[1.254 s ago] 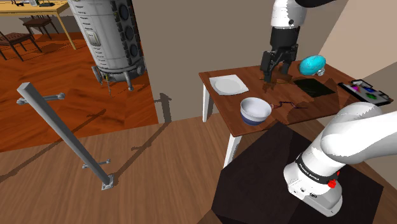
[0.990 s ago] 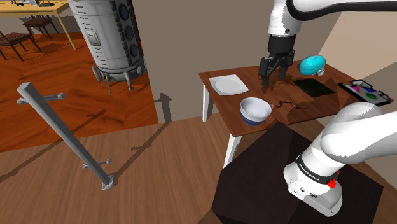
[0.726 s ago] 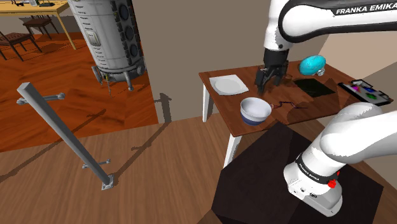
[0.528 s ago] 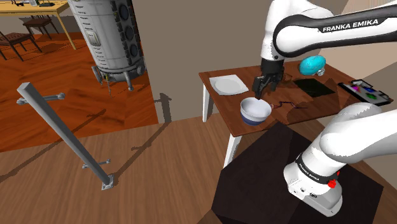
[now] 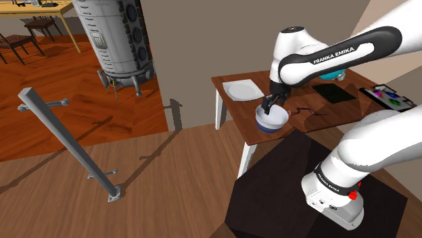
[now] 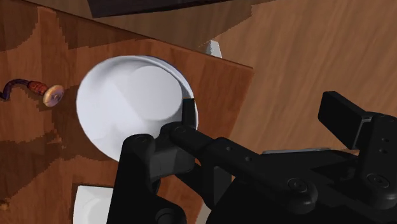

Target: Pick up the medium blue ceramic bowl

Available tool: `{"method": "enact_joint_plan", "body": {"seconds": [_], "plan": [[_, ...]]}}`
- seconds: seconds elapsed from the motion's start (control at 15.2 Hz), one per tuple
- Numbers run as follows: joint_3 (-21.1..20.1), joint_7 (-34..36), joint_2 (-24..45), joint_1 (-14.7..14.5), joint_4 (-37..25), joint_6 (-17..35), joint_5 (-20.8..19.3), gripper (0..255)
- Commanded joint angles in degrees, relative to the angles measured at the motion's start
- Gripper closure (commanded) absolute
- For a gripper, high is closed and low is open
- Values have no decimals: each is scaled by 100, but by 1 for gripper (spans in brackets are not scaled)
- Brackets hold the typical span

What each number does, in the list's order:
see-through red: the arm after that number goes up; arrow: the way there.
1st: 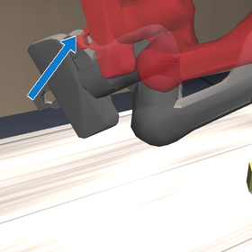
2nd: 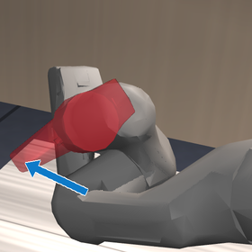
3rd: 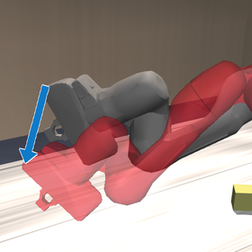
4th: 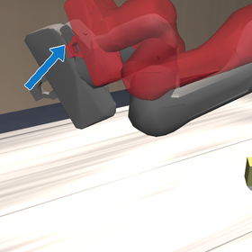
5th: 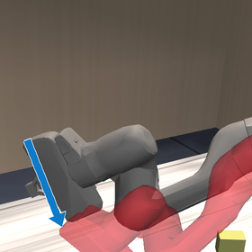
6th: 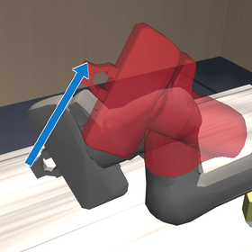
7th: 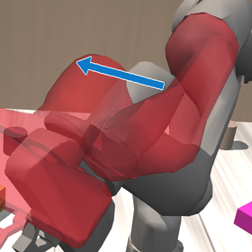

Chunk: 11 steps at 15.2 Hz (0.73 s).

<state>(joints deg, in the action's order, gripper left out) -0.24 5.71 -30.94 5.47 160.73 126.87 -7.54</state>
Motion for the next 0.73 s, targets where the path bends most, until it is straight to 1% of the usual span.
{"method": "enact_joint_plan", "body": {"seconds": [0.0,0.2,0.4,0.53,0.66], "plan": [[31,20,427,122,99,645,-183,0],[58,114,1158,343,124,1550,-519,0],[57,331,1971,620,28,2413,-994,0],[55,593,2539,828,-110,2935,-1446,0],[99,985,3115,1011,-312,3393,-2052,0]]}}
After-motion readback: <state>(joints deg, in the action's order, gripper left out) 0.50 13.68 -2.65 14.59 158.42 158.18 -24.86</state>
